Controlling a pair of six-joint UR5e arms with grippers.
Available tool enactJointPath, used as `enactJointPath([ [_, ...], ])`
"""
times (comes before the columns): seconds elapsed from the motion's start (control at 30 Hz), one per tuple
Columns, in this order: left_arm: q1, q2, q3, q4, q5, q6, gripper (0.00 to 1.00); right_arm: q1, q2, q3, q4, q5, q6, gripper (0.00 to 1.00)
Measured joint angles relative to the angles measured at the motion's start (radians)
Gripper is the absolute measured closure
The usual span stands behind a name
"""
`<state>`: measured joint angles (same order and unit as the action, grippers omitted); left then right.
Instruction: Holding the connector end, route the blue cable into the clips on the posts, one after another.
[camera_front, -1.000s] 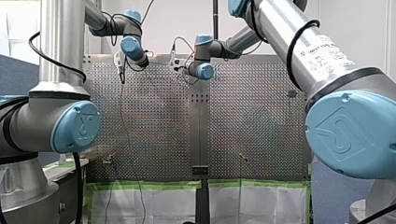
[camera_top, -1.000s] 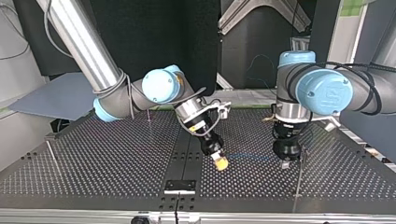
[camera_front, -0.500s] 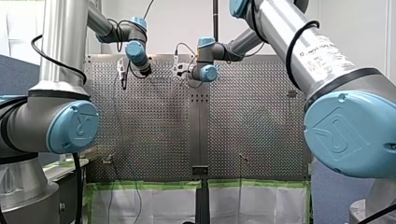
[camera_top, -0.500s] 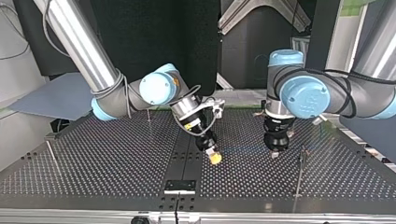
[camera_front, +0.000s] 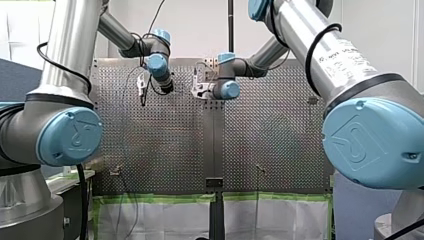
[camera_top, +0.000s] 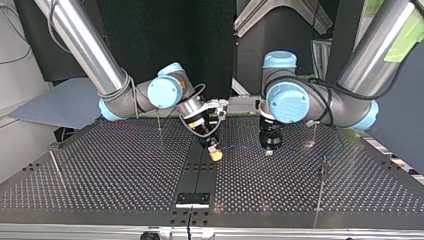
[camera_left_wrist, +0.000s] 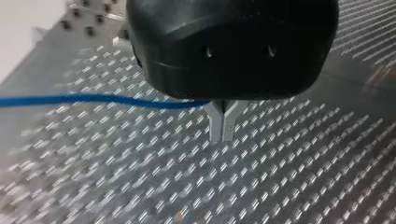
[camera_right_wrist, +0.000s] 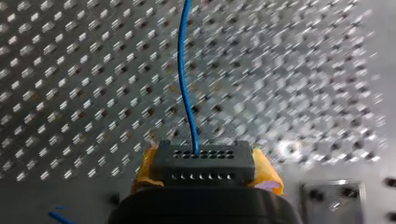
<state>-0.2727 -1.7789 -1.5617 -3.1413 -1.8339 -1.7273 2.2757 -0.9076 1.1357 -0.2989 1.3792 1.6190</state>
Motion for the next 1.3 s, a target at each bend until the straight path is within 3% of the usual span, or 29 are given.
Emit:
enactJointPath([
  [0.23, -0.028, -0.014, -0.024, 0.035, -0.006, 0.004, 1.0, -0.017, 0.0, 0.059, -0.005, 0.036, -0.02, 1.0],
  [0.4, -0.044, -0.045, -0.034, 0.05, -0.01, 0.01, 1.0, -0.032, 0.001, 0.11, -0.034, 0.05, -0.027, 1.0],
  [0.7, -0.105, -0.11, -0.035, 0.09, -0.05, -0.004, 1.0, -0.048, 0.003, 0.187, -0.05, 0.081, -0.051, 1.0],
  [0.97, -0.156, -0.149, -0.041, 0.11, -0.071, -0.008, 1.0, -0.063, 0.004, 0.258, -0.073, 0.098, -0.052, 1.0],
  [1.3, -0.203, -0.226, -0.049, 0.148, -0.079, -0.009, 1.0, -0.082, 0.005, 0.343, -0.139, 0.103, -0.051, 1.0],
])
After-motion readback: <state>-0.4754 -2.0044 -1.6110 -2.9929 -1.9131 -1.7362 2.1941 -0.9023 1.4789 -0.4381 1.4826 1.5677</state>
